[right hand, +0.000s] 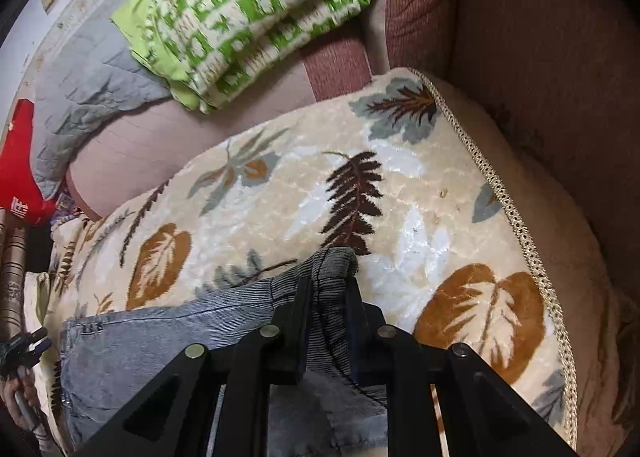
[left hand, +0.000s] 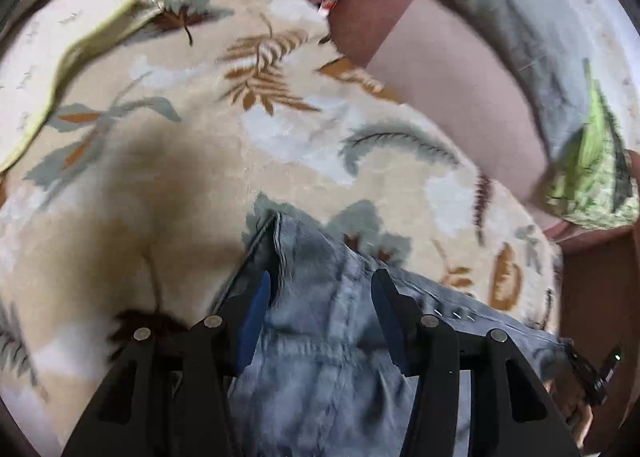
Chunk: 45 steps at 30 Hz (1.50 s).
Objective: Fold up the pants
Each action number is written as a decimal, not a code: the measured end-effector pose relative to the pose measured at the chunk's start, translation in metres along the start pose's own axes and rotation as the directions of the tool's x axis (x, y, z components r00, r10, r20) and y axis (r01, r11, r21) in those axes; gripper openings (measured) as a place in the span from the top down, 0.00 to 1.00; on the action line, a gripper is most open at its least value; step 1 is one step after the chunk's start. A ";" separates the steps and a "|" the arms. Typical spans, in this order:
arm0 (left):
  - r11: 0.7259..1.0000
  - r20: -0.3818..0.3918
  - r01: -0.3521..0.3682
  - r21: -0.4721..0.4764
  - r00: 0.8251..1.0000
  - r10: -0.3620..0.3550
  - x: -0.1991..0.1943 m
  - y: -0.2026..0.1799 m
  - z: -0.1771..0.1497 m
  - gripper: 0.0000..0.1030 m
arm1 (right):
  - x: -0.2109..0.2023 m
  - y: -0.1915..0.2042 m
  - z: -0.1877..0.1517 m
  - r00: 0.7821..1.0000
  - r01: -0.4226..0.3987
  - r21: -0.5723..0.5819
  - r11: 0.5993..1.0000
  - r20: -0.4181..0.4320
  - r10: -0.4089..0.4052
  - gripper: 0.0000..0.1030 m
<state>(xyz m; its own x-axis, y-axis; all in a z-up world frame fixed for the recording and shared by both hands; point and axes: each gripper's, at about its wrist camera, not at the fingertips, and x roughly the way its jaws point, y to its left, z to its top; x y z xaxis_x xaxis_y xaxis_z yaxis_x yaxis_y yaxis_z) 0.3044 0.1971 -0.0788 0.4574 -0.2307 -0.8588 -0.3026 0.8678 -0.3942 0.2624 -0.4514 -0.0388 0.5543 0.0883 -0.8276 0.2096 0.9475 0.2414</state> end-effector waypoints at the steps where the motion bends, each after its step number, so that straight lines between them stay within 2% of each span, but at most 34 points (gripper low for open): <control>1: 1.000 -0.001 -0.001 -0.001 1.000 0.001 0.006 -0.001 0.002 0.48 | 0.005 -0.003 0.001 1.000 -0.002 0.002 1.000 -0.005 0.002 0.84; 4: 0.999 -0.038 -0.027 -0.016 0.999 0.027 0.031 -0.004 0.010 0.49 | 0.016 -0.009 0.001 1.000 -0.010 0.008 1.000 -0.015 0.010 0.84; 6: 0.999 -0.023 -0.043 -0.023 0.999 0.042 0.033 -0.006 0.010 0.50 | 0.023 -0.010 0.002 1.000 -0.010 0.003 1.000 -0.022 0.010 0.84; 7: 0.998 -0.011 -0.064 -0.010 0.998 0.063 0.031 -0.007 0.010 0.79 | 0.026 -0.011 0.002 1.000 -0.014 0.007 1.000 -0.025 0.014 0.84; 8: 0.997 -0.014 -0.081 0.006 0.997 0.081 0.031 -0.008 0.011 0.97 | 0.028 -0.012 0.002 0.999 -0.015 0.009 1.000 -0.030 0.015 0.84; 12: 0.998 0.016 -0.061 -0.010 0.998 0.061 0.018 -0.003 0.011 0.97 | 0.029 -0.012 0.002 0.999 -0.023 0.010 1.000 -0.035 0.024 0.84; 17: 1.000 0.121 0.020 0.007 0.992 -0.020 -0.041 -0.013 0.001 0.97 | -0.002 -0.008 0.006 0.999 -0.046 0.009 0.999 0.021 0.046 0.84; 20: 0.995 0.181 0.086 0.042 0.979 -0.092 -0.091 -0.019 -0.015 0.97 | -0.037 -0.005 0.005 0.995 -0.063 0.005 0.998 0.076 0.063 0.84; 23: 0.984 0.237 0.162 0.079 0.955 -0.177 -0.147 -0.015 -0.044 0.97 | -0.072 -0.007 -0.003 0.989 -0.083 -0.001 0.997 0.124 0.083 0.84; 26: 0.972 0.262 0.209 0.108 0.937 -0.230 -0.195 0.003 -0.090 1.00 | -0.117 -0.019 -0.029 0.975 -0.126 0.004 0.992 0.184 0.123 0.84; 28: 0.967 0.285 0.229 0.114 0.925 -0.253 -0.220 0.023 -0.124 1.00 | -0.143 -0.033 -0.062 0.967 -0.151 0.006 0.989 0.210 0.146 0.84; 29: 0.963 0.272 0.250 0.105 0.924 -0.269 -0.227 0.038 -0.142 1.00 | -0.151 -0.041 -0.079 0.965 -0.165 0.009 0.986 0.210 0.160 0.84; 31: 0.971 0.255 0.225 0.078 0.937 -0.238 -0.232 0.070 -0.176 1.00 | -0.157 -0.060 -0.129 0.971 -0.188 0.020 0.982 0.152 0.183 0.81; 33: 0.980 0.211 0.186 0.066 0.958 -0.196 -0.226 0.092 -0.196 1.00 | -0.152 -0.079 -0.181 0.979 -0.197 0.045 0.979 0.064 0.194 0.81; 34: 0.988 0.183 0.147 0.043 0.971 -0.152 -0.220 0.106 -0.207 1.00 | -0.147 -0.086 -0.200 0.981 -0.191 0.058 0.980 0.021 0.190 0.80; 35: 0.991 0.169 0.133 0.018 0.976 -0.135 -0.215 0.113 -0.213 1.00 | -0.142 -0.093 -0.219 0.984 -0.174 0.079 0.981 -0.025 0.177 0.77; 36: 0.992 0.143 0.126 -0.023 0.982 -0.122 -0.209 0.121 -0.218 0.99 | -0.138 -0.103 -0.239 0.988 -0.133 0.114 0.984 -0.069 0.142 0.71; 37: 0.990 0.118 0.126 -0.063 0.986 -0.118 -0.204 0.124 -0.222 0.93 | -0.140 -0.111 -0.249 0.989 -0.116 0.144 0.983 -0.073 0.127 0.67; 38: 0.988 0.111 0.133 -0.081 0.986 -0.124 -0.201 0.124 -0.225 0.74 | -0.146 -0.118 -0.258 0.990 -0.117 0.186 0.976 -0.053 0.129 0.53; 39: 0.984 0.112 0.142 -0.106 0.985 -0.130 -0.198 0.120 -0.229 0.61 | -0.155 -0.124 -0.264 0.991 -0.125 0.229 0.965 -0.024 0.134 0.40; 40: 0.978 0.120 0.153 -0.145 0.983 -0.136 -0.194 0.115 -0.235 0.37 | -0.162 -0.127 -0.267 0.990 -0.135 0.258 0.957 -0.004 0.141 0.38; 41: 0.969 0.126 0.180 -0.170 0.979 -0.160 -0.192 0.112 -0.241 0.33 | -0.168 -0.127 -0.269 0.987 -0.153 0.291 0.944 0.004 0.159 0.38; 42: 0.957 0.129 0.218 -0.192 0.972 -0.196 -0.188 0.106 -0.247 0.33 | -0.173 -0.125 -0.271 0.981 -0.186 0.314 0.931 0.010 0.193 0.38; 43: 0.941 0.127 0.255 -0.223 0.965 -0.232 -0.180 0.096 -0.254 0.33 | -0.176 -0.121 -0.272 0.969 -0.239 0.336 0.911 0.029 0.244 0.37; 45: 0.923 0.128 0.279 -0.265 0.959 -0.253 -0.168 0.083 -0.259 0.32 | -0.175 -0.104 -0.272 0.947 -0.309 0.353 0.883 0.029 0.320 0.36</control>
<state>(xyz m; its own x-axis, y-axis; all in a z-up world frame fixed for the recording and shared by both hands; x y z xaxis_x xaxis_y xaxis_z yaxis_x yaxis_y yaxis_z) -0.0141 0.1934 -0.0523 0.6223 -0.3843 -0.6820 -0.3730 0.6204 -0.6899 -0.0754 -0.4819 -0.0567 0.6154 0.3775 -0.6919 0.2985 0.7009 0.6479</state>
